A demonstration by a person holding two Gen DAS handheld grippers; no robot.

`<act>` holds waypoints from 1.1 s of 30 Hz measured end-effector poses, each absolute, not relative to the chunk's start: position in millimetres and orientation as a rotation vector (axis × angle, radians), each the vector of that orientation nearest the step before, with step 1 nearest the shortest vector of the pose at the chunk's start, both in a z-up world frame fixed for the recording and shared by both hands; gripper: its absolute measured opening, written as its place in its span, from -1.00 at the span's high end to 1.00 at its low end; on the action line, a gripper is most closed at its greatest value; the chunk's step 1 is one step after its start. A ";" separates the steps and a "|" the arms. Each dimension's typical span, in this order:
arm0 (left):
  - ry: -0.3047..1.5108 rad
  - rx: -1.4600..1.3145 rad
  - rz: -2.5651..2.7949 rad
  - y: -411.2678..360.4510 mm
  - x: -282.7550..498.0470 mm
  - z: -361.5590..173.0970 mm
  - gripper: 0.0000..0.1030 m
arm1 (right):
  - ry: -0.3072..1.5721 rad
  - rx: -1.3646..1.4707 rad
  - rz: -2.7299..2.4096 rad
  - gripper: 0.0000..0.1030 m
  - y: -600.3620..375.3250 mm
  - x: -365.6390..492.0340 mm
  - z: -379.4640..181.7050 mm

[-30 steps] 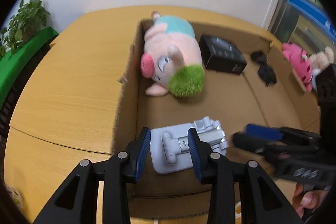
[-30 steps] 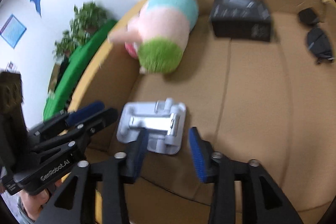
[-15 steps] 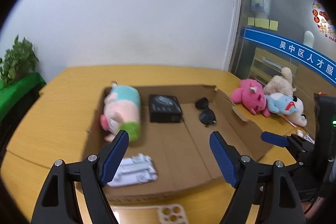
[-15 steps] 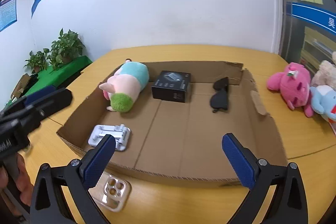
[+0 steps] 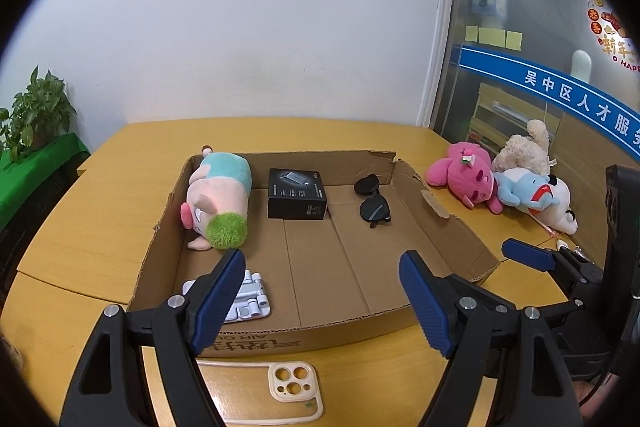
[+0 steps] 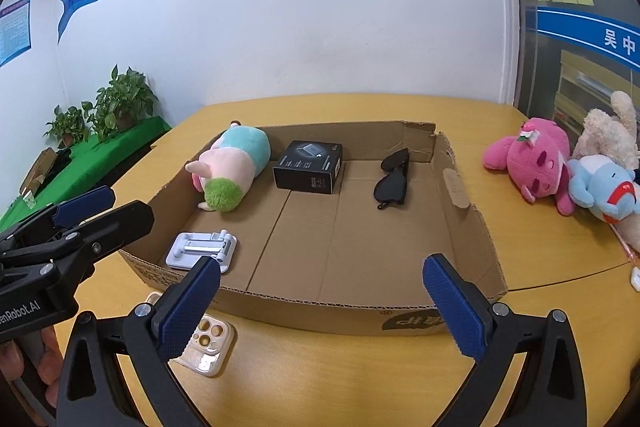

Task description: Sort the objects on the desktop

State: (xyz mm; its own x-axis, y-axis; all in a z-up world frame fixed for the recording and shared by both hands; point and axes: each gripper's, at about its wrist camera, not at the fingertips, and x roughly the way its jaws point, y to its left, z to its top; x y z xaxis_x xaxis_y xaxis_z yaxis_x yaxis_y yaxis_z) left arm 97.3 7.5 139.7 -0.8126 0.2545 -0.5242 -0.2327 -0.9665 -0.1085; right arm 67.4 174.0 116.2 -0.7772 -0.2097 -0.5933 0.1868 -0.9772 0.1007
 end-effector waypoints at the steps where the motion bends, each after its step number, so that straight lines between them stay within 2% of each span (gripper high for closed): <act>1: -0.056 -0.809 2.770 8.9 99.0 140.9 -0.54 | -0.057 0.928 -2.781 -1.00 175.4 69.0 117.4; 16: -0.006 -0.830 2.777 17.4 103.3 140.9 -0.54 | -0.085 0.920 -2.811 -1.00 195.5 80.7 125.1; 26: 0.032 -0.883 2.818 1.8 85.1 125.9 -0.54 | -0.019 0.955 -2.800 -1.00 184.5 62.3 119.6; 33: -0.035 -0.910 2.790 -15.1 75.2 116.9 -0.54 | 0.015 0.987 -2.792 -1.00 174.8 45.5 111.6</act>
State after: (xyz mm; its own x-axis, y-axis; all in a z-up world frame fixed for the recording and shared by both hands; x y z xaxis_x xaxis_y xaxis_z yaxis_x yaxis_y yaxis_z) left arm 75.2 -15.1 116.9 -0.7884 0.2025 -0.5809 -0.1881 -0.9784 -0.0859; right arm 45.5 174.8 111.6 -0.7634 -0.1653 -0.6244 0.1719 -0.9838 0.0502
